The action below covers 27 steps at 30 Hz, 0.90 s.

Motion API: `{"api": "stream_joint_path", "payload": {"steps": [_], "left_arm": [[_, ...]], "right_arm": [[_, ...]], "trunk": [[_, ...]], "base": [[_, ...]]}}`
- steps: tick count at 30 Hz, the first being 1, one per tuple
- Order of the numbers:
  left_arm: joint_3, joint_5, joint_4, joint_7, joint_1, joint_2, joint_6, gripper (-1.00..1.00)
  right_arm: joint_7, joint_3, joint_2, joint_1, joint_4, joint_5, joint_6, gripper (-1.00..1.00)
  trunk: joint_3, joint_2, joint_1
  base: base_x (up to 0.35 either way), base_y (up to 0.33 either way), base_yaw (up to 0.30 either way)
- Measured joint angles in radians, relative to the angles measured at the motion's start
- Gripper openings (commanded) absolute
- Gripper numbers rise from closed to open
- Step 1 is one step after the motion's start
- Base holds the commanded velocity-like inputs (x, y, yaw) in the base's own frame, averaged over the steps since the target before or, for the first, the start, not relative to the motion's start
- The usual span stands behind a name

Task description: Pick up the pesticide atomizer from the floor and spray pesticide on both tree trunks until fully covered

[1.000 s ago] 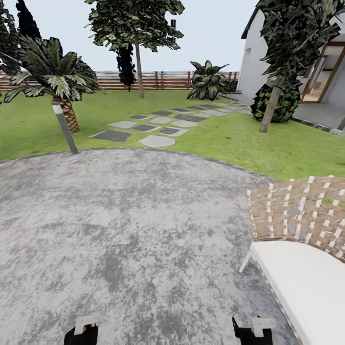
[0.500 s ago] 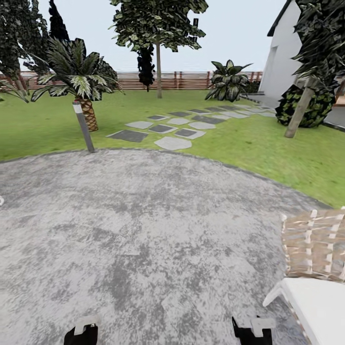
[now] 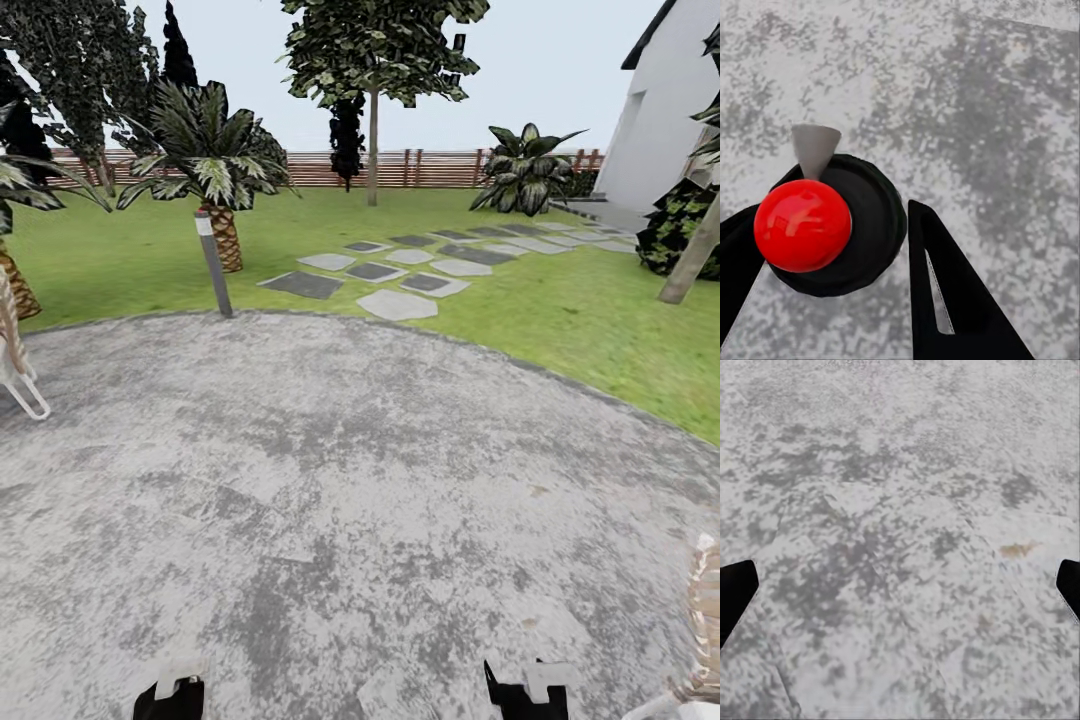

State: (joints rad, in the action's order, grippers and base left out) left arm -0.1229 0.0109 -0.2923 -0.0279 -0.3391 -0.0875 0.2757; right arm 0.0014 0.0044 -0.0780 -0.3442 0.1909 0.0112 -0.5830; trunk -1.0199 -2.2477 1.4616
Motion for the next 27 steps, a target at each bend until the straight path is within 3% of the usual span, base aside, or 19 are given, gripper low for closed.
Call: {"api": "stream_joint_path", "payload": {"steps": [27], "left_arm": [[0.000, 0.000, -0.001, -0.001, -0.001, 0.000, 0.000, -1.00]], "right_arm": [[-0.003, -0.001, -0.003, 0.000, 0.000, 0.000, -0.002, 1.00]], "trunk": [[0.000, 0.000, 0.000]], "base": [[0.340, 0.000, 0.002]]}}
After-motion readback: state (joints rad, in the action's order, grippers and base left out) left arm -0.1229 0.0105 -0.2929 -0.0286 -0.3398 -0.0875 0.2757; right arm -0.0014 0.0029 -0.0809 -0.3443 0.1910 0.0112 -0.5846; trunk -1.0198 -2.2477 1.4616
